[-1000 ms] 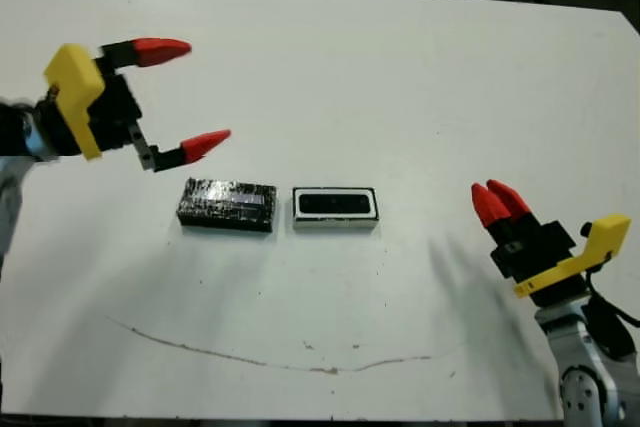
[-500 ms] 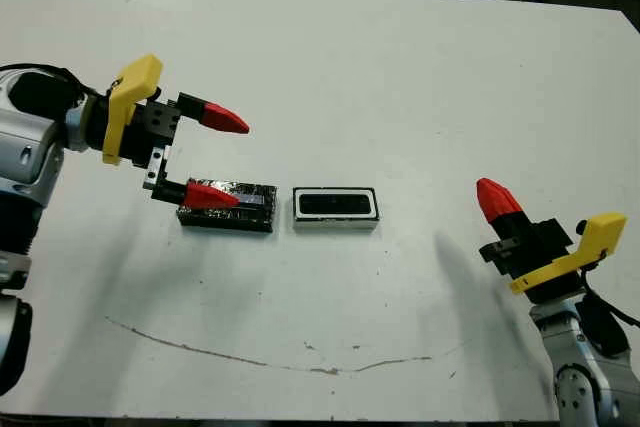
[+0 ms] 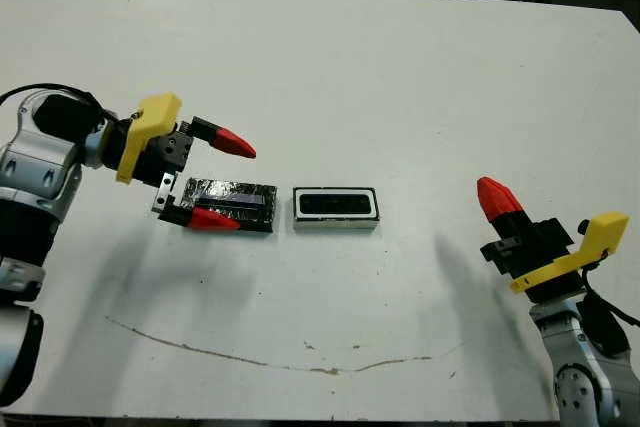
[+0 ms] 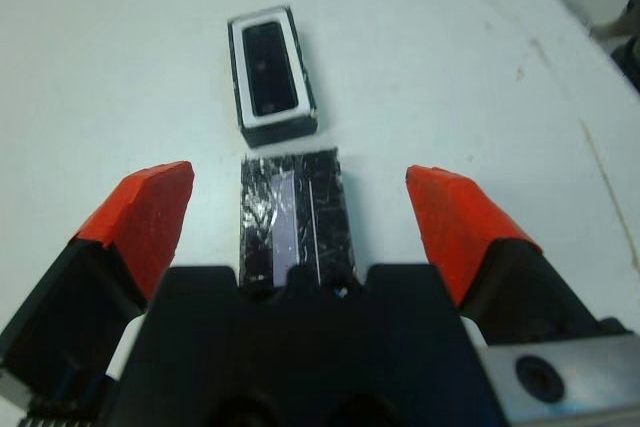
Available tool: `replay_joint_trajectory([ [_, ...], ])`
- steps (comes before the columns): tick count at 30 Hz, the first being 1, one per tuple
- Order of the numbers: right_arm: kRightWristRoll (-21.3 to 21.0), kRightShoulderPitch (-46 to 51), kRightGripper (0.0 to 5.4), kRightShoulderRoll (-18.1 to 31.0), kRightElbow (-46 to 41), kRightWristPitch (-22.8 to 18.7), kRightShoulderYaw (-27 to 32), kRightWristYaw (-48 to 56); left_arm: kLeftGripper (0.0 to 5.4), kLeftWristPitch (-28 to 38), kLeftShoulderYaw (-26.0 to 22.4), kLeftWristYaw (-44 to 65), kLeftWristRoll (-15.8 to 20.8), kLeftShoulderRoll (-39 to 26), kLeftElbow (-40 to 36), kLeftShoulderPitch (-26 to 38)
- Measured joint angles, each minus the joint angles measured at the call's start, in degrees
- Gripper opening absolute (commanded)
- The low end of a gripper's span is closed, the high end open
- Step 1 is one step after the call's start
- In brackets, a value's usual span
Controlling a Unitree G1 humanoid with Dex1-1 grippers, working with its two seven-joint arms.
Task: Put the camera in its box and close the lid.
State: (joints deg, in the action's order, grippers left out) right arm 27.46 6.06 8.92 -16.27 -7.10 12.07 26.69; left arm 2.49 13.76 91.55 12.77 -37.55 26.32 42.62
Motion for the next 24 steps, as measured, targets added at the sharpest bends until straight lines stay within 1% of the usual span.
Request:
replay_joint_trajectory([
  [6, 0.02, 0.02, 0.01, 0.04, 0.04, 0.01, -0.01, 0.04, 5.40, 1.60, 0.97, -0.58, -3.59, 0.42, 2.70, 0.13],
  [15, 0.04, 0.05, 0.01, 0.20, 0.68, 0.63, -0.06, 0.87, 5.40, 2.13, 1.08, -1.58, -6.46, 1.17, 6.18, 0.61],
  [24, 0.07, 0.13, 0.01, 0.62, 0.69, 0.63, -0.07, 1.06, 5.40, 5.18, 0.58, -2.03, -7.36, 1.19, 10.88, 0.65],
])
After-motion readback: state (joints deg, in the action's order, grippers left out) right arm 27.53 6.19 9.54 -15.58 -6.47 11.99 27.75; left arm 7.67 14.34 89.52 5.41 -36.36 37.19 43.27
